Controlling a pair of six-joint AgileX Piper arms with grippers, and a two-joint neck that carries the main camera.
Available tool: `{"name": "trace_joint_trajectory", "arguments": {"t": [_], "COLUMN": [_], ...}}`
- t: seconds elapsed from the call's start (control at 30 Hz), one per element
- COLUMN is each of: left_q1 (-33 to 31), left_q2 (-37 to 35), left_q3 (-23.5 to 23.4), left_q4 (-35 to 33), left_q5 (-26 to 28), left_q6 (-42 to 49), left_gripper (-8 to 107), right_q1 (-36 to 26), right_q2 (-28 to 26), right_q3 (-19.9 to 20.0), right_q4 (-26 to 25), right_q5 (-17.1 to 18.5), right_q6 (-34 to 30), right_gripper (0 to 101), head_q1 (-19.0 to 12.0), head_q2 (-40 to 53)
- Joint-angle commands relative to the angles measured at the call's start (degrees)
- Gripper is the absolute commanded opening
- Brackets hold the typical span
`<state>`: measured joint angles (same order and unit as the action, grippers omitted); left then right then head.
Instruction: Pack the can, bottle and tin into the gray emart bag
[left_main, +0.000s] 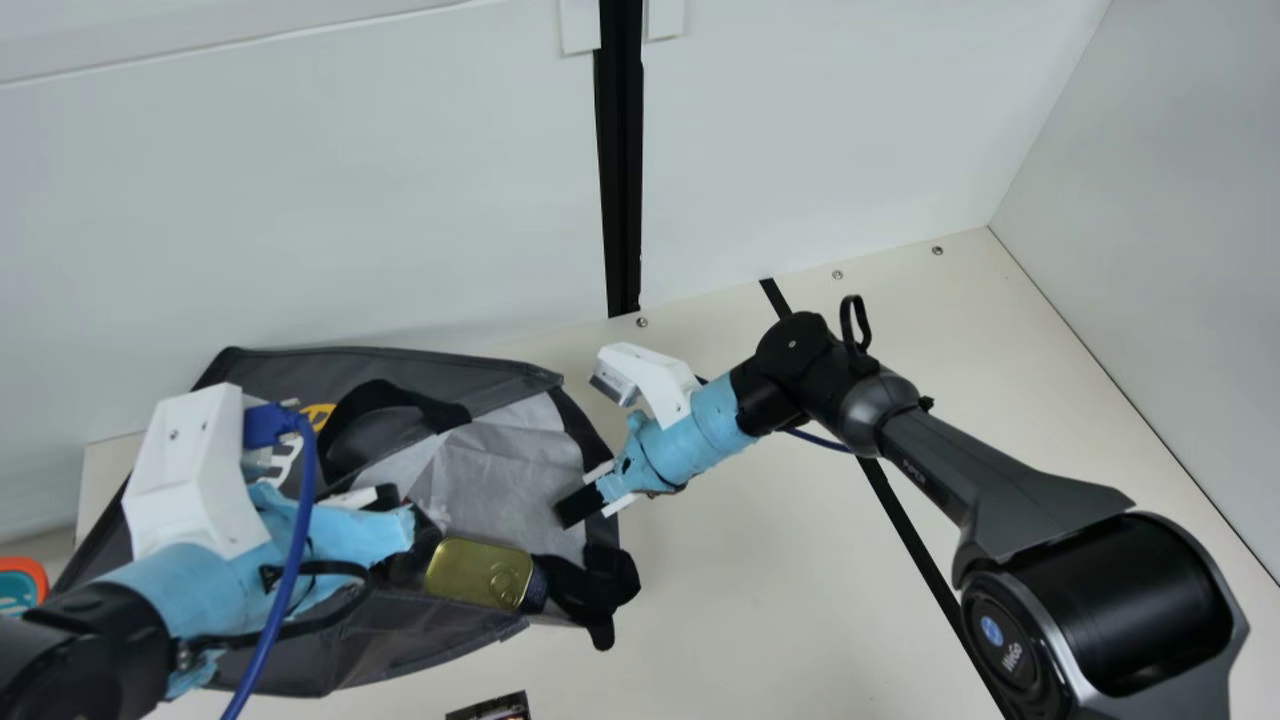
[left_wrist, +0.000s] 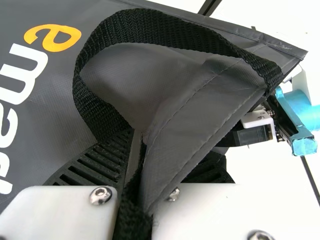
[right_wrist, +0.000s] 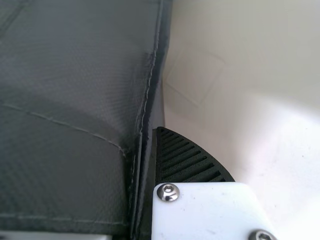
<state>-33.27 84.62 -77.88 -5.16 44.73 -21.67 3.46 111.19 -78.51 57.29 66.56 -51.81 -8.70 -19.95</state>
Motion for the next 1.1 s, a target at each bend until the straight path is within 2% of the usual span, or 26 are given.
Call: {"name": "trace_joint_trajectory", "arguments": {"t": [0.0, 0.17, 0.43, 1.07], "left_q1": [0.0, 0.0, 0.2, 3.0], "left_q2": [0.2, 0.7, 1.6, 2.6], "left_q3": [-0.2, -0.7, -2.4, -8.5], "left_q4": [0.0, -0.3, -1.7, -8.3], "left_q5": [-0.6, -2.7, -4.9, -1.8], "left_q6": [0.0, -0.1, 2.1, 16.5], "left_gripper": [10, 10, 10, 10], "right_q1": [-0.6, -2.4, -3.5, -6.1], "right_q2": [-0.3, -1.2, -3.6, -12.0], "right_q3": [-0.3, -1.0, 0.4, 1.1], "right_q4": [0.6, 1.5, 3.9, 7.5], "right_q5": [0.9, 3.2, 3.3, 3.3], "right_q6": [-0.2, -0.5, -2.1, 0.4], "right_gripper": [0, 0, 0, 0], "head_q1": [-1.3, -1.3, -1.3, -1.3], "head_q2": [0.0, 0.0, 0.0, 0.0]}}
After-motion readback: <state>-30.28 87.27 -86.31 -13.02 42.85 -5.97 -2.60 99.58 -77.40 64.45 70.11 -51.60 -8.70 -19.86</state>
